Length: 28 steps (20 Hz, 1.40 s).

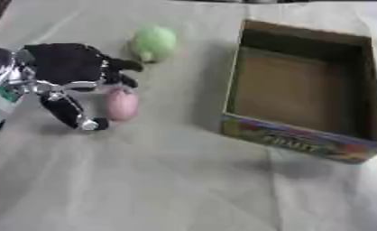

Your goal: Pick up objects on the table and place them in the box.

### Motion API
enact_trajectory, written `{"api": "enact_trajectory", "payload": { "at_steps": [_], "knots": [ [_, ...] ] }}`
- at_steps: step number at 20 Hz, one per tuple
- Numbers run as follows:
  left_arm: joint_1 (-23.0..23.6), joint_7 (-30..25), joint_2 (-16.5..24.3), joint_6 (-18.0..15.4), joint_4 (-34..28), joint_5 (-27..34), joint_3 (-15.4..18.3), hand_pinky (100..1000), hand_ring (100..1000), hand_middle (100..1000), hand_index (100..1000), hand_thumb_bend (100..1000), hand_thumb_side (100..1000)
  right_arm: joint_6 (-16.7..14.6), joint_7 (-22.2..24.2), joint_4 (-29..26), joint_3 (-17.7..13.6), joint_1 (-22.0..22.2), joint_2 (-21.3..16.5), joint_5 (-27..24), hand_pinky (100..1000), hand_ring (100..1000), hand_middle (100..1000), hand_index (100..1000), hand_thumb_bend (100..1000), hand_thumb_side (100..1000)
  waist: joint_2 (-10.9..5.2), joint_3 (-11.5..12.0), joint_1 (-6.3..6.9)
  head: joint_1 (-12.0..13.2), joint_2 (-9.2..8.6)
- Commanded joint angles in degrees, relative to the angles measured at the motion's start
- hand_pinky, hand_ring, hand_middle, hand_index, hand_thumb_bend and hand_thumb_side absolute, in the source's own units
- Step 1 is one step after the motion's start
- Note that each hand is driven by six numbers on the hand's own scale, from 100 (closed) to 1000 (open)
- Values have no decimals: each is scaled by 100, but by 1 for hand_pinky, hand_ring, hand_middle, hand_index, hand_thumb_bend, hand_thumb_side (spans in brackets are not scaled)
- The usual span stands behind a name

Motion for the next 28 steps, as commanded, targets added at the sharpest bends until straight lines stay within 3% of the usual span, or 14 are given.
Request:
{"api": "enact_trajectory", "payload": {
  "at_steps": [1,15,28],
  "knots": [
    [-62,84,78,15,-1,-48,112,672,760,1000,908,386,416,-16,16,-117,-27,-18,-82,32,890,817,580,923,478,1000,-115,-13,6,-10,-101],
    [-64,163,12,34,119,-121,193,673,760,1000,897,357,396,-17,25,-117,-28,-17,-81,39,891,818,579,924,477,1000,-115,-27,-5,-45,-225],
    [-127,152,-177,-65,533,-427,248,672,759,1000,883,347,394,-21,57,-117,-18,-29,-38,64,892,819,577,925,475,1000,-72,-67,-35,-78,-21]
  ]
}}
